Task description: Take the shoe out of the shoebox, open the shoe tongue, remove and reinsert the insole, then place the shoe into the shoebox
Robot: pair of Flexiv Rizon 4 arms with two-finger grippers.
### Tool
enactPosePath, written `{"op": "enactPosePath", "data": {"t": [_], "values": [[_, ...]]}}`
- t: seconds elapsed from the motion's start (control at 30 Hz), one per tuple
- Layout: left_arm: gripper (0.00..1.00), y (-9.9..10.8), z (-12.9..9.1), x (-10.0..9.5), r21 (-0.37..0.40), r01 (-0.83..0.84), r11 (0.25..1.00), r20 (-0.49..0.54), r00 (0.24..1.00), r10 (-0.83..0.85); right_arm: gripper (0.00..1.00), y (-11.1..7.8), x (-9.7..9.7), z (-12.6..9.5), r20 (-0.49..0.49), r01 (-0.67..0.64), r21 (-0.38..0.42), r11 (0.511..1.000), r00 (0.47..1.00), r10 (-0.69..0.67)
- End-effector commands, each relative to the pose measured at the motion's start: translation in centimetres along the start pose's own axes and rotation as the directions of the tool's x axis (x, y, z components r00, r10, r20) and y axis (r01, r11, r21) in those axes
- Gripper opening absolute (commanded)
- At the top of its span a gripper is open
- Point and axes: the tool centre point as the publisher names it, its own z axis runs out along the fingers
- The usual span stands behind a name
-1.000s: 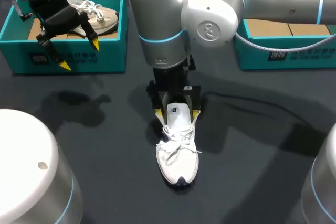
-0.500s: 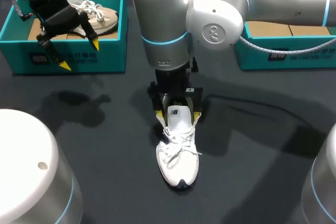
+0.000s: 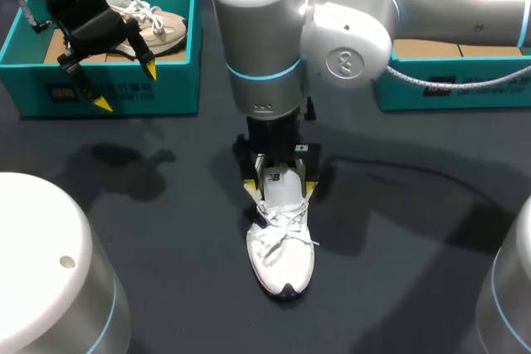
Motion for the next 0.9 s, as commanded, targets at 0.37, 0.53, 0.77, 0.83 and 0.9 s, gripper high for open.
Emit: {"op": "enactPosePath", "data": {"t": [0.37,0.53,0.77,0.83,0.9], "values": [[1.00,0.0,0.0,0.1,-0.002,-0.001,1.000,0.000,1.000,0.001,0.91,-1.3,-0.5,-0.2,-0.014,0.044,-0.002,0.999,0.999,-0.044],[1.00,0.0,0.0,0.1,-0.002,-0.001,1.000,0.000,1.000,0.001,0.90,-2.1,-0.7,-0.4,-0.007,0.038,-0.004,0.999,0.999,-0.038],[1.00,0.0,0.0,0.1,-0.002,-0.001,1.000,0.000,1.000,0.001,0.87,-3.1,-0.6,-1.0,0.003,0.025,-0.007,1.000,1.000,-0.025],[1.00,0.0,0.0,0.1,-0.002,-0.001,1.000,0.000,1.000,0.001,0.87,-3.6,-0.5,-1.1,0.003,0.016,-0.008,1.000,1.000,-0.016],[1.00,0.0,0.0,0.1,-0.002,-0.001,1.000,0.000,1.000,0.001,0.86,-4.3,-0.3,-1.3,0.002,0.005,-0.010,1.000,1.000,-0.005]]}}
